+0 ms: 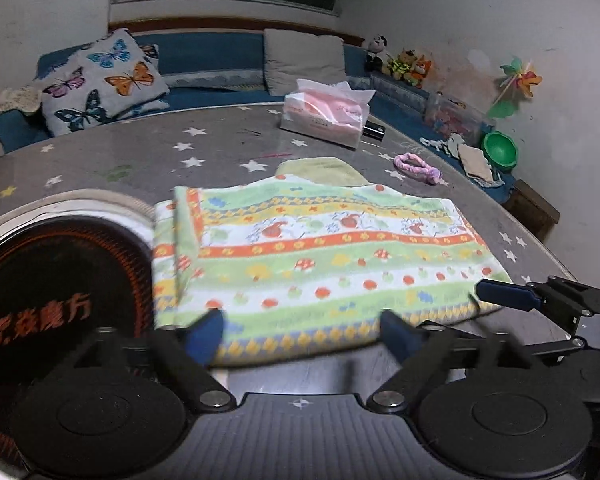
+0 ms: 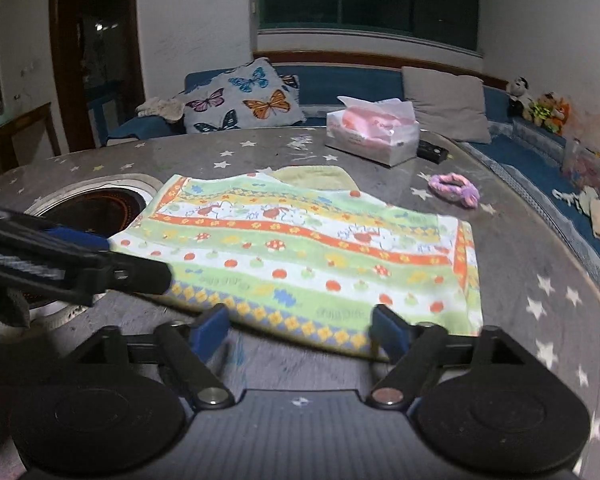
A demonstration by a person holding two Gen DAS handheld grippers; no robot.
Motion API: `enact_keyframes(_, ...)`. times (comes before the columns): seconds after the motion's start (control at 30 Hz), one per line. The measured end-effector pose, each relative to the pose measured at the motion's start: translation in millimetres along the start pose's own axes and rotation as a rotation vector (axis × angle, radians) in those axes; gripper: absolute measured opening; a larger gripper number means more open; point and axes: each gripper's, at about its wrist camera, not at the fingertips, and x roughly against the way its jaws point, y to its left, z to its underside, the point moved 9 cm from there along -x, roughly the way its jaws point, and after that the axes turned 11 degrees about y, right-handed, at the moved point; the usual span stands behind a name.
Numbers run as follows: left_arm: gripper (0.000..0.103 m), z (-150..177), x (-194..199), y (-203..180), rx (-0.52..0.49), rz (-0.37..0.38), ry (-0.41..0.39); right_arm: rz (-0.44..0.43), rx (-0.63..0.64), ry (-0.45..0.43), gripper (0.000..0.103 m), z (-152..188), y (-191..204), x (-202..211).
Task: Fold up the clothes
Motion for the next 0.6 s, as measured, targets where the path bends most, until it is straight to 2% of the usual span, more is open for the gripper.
enact_keyframes(0.1,0.103,12.0,11.3,5.3,-0.001,-0.029,-0.011,0.001,-0.027,-0.001,0.089,7.8,2.2,4.2)
enact_keyframes(0.3,0.103,36.2,27.0,17.8,0.020,-0.062,-0.004,0.020,-0.064,-0.004,0.103,17.2,11.3,12.0)
enact_keyframes(0.43,0.103,50.7,35.1,24.8,0.039,-0.083,-0.007,0.049,-0.079,0.006,0.103,23.4,17.2,14.4)
enact_keyframes(0.6,0.103,60.8,43.2,29.4,0.051,-0.091,-0.016,0.044,-0.133,0.029,0.103,34.5,22.4,13.4)
